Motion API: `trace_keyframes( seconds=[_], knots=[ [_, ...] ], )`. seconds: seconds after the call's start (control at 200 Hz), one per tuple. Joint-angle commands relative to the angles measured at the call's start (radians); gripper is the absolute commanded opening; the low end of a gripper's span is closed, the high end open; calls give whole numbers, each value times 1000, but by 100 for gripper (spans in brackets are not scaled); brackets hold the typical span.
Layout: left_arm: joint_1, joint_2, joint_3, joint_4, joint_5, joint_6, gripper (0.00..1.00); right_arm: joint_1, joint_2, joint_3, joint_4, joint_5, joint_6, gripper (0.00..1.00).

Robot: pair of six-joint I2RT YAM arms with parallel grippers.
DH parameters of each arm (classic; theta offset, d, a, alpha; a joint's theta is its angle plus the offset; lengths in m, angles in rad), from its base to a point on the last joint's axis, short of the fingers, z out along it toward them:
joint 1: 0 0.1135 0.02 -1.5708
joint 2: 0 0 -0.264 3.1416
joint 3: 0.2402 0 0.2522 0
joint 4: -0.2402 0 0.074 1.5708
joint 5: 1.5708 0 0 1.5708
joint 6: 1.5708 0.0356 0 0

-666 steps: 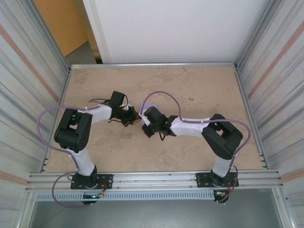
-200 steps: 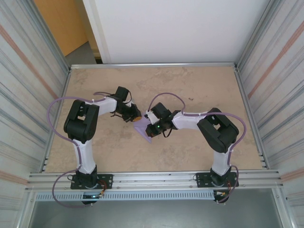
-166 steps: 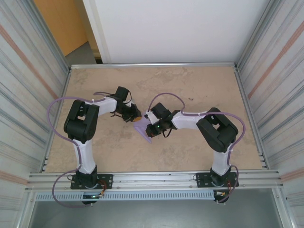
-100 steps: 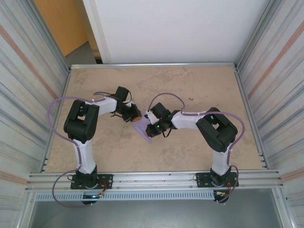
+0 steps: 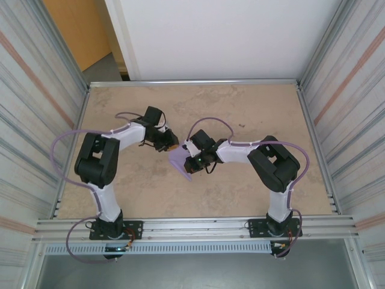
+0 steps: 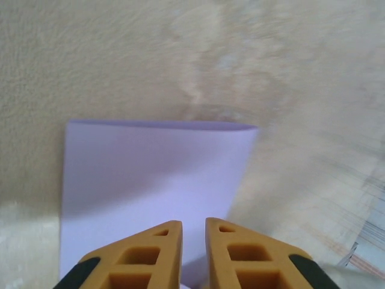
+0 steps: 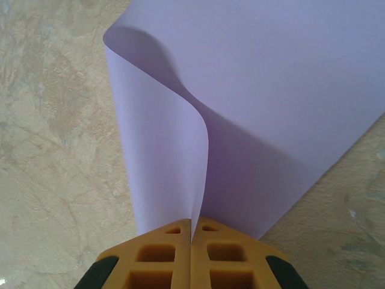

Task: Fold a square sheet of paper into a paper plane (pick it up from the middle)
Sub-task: Third fold the triangle at the center of the table.

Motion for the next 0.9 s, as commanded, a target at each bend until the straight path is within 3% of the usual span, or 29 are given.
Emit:
trace_keyframes(
  seconds=[0.0,0.331,0.561,0.892],
  knots=[
    [-2,-111,-67,5,-31,-25,21,-8,35,16,-44,26,10,6],
    [-36,-255,-345,245,53,-204,12,-8,44,28,-56,14,10,7],
    [-95,-217,-374,284,54,-234,9,-7,55,32,-61,16,10,7],
    [-105,-170,-363,254,27,-224,8,-7,62,45,-76,21,8,7]
  ],
)
